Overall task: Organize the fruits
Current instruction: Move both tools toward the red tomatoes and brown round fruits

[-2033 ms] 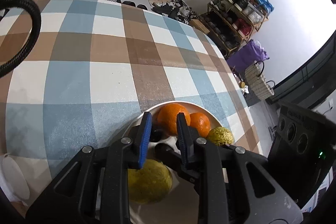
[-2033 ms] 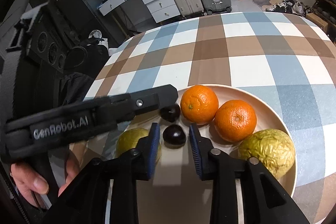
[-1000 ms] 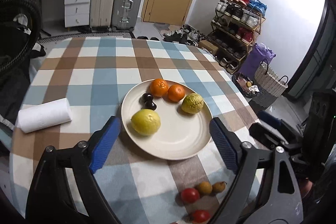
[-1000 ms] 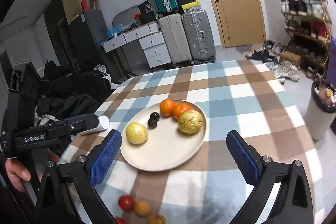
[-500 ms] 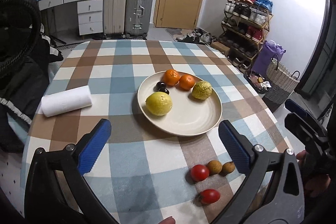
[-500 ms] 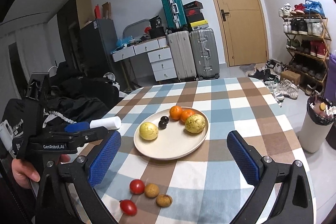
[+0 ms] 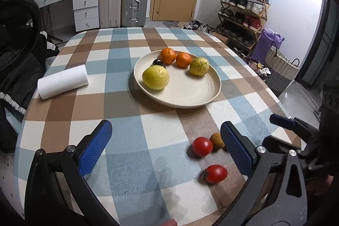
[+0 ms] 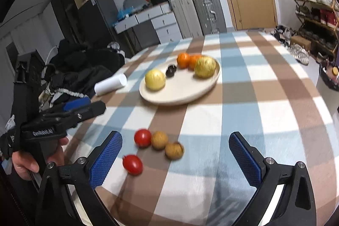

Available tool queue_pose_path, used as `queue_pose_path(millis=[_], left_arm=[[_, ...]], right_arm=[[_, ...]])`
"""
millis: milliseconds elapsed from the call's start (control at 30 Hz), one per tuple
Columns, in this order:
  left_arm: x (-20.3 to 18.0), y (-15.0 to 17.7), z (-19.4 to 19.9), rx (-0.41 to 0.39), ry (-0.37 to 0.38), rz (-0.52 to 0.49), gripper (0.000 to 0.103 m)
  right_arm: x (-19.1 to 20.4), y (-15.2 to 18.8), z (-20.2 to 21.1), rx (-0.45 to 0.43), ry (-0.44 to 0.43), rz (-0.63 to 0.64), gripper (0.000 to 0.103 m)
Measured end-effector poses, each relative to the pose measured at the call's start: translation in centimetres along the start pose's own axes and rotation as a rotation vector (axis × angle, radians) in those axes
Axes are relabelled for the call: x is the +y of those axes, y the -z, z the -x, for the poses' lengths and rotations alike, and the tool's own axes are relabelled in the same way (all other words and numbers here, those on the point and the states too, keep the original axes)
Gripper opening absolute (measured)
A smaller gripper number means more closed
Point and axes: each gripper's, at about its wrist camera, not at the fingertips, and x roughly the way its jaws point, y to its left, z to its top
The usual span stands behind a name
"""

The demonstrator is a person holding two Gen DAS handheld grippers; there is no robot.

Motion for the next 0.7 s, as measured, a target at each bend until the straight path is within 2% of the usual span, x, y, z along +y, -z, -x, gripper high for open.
queue_pose_path(millis=[433,700], left_arm=[[1.3,2.0,-2.2,0.058,-0.009,0.029,0.102],[1.5,2.2,-2.4,0.065,-0.010,0.031,0.102]], right_arm=[[0.5,1.6,-3.0,0.055,-0.028,-0.004,0.102],[0.6,1.4,-4.2,0.084,0.000,0.010,0.081]])
